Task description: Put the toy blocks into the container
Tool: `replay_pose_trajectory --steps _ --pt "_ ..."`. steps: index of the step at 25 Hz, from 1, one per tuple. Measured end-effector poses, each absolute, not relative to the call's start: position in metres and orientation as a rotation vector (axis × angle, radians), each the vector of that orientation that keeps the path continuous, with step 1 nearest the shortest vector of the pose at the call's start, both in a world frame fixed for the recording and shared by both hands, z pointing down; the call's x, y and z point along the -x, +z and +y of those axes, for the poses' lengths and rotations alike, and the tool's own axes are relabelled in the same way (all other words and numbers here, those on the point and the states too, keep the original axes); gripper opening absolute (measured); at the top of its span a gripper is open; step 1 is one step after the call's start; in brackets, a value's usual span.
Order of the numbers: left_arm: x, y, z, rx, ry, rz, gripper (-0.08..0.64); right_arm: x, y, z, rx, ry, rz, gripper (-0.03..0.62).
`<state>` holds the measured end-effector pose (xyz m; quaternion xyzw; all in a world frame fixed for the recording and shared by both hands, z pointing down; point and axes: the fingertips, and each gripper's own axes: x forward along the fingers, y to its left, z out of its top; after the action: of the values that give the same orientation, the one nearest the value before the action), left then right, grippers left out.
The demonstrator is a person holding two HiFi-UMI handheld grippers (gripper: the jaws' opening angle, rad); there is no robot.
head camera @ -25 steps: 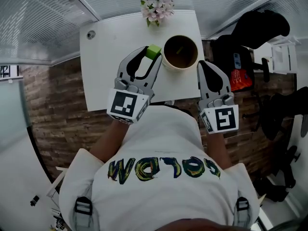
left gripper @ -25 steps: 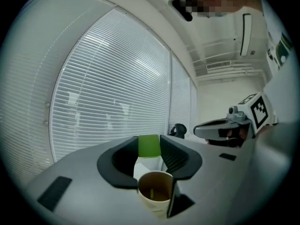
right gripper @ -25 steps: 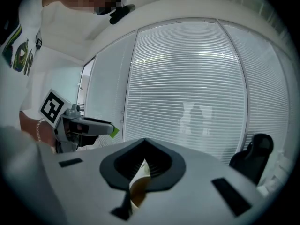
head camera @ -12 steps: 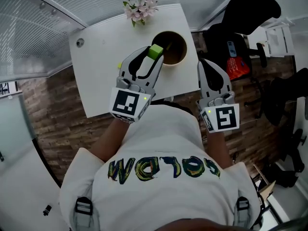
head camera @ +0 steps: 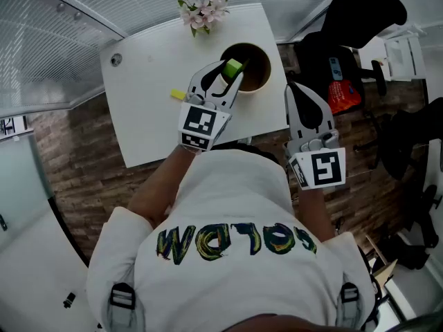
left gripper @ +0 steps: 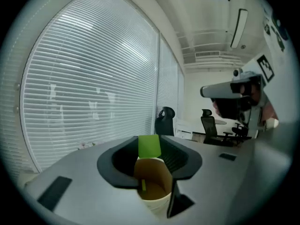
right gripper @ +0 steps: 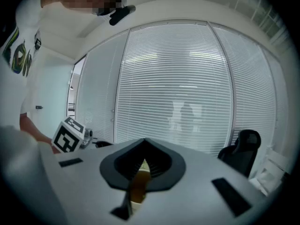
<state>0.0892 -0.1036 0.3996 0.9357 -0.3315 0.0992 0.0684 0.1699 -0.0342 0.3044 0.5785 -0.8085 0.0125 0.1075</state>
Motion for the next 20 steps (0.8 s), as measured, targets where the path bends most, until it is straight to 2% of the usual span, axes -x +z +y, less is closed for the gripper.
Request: replay_pose_trajectory --steps 13,20 --pt "-0.128 0.504 -0.128 -2.833 0.658 -0.889 0.155 -0.173 0.308 -0.035 -1.720 0.053 -2.369 0.008" --pt "-0.139 0.518 -0.130 -2.837 0.737 -0.847 0.156 -0.179 0.310 -0.036 -1.734 0.062 -2.362 0.008"
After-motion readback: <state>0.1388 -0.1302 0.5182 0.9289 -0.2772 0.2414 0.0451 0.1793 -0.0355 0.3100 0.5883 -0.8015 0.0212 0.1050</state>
